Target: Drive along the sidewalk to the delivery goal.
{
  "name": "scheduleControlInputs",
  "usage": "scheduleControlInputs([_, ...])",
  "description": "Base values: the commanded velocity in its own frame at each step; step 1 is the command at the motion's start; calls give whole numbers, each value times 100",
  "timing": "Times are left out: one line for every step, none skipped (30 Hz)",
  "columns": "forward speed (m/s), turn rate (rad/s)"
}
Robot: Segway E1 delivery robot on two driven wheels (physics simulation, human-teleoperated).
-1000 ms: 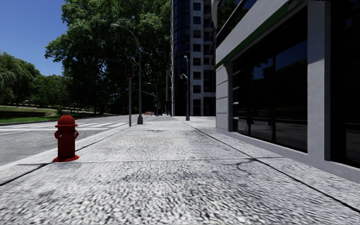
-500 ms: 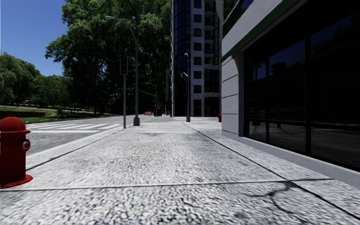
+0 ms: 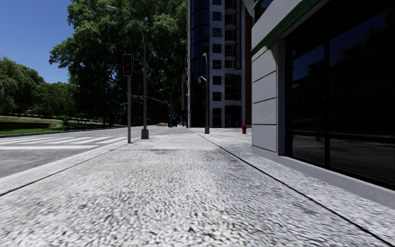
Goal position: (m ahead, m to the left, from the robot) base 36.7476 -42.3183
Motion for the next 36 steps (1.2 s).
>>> scheduleControlInputs([200, 0])
scheduleControlInputs([200, 0])
scheduleControlInputs([200, 0])
scheduleControlInputs([200, 0])
scheduleControlInputs([200, 0])
scheduleControlInputs([200, 0])
scheduleControlInputs([200, 0])
scheduleControlInputs([200, 0])
scheduleControlInputs([200, 0])
scheduleControlInputs([200, 0])
scheduleControlInputs([200, 0])
scheduleControlInputs([200, 0])
scheduleControlInputs([200, 0])
scheduleControlInputs([200, 0])
scheduleControlInputs([200, 0])
scheduleControlInputs([200, 0])
scheduleControlInputs([200, 0])
scheduleControlInputs([200, 0])
scheduleControlInputs([200, 0])
scheduleControlInputs([200, 0])
scheduleControlInputs([200, 0])
scheduleControlInputs([200, 0])
scheduleControlInputs([200, 0])
scheduleControlInputs([200, 0])
scheduleControlInputs([200, 0])
scheduleControlInputs([200, 0])
scheduleControlInputs([200, 0])
scheduleControlInputs([200, 0])
scheduleControlInputs([200, 0])
scheduleControlInputs([200, 0])
scheduleControlInputs([200, 0])
scheduleControlInputs([200, 0])
scheduleControlInputs([200, 0])
scheduleControlInputs([200, 0])
scheduleControlInputs([200, 0])
scheduleControlInputs([200, 0])
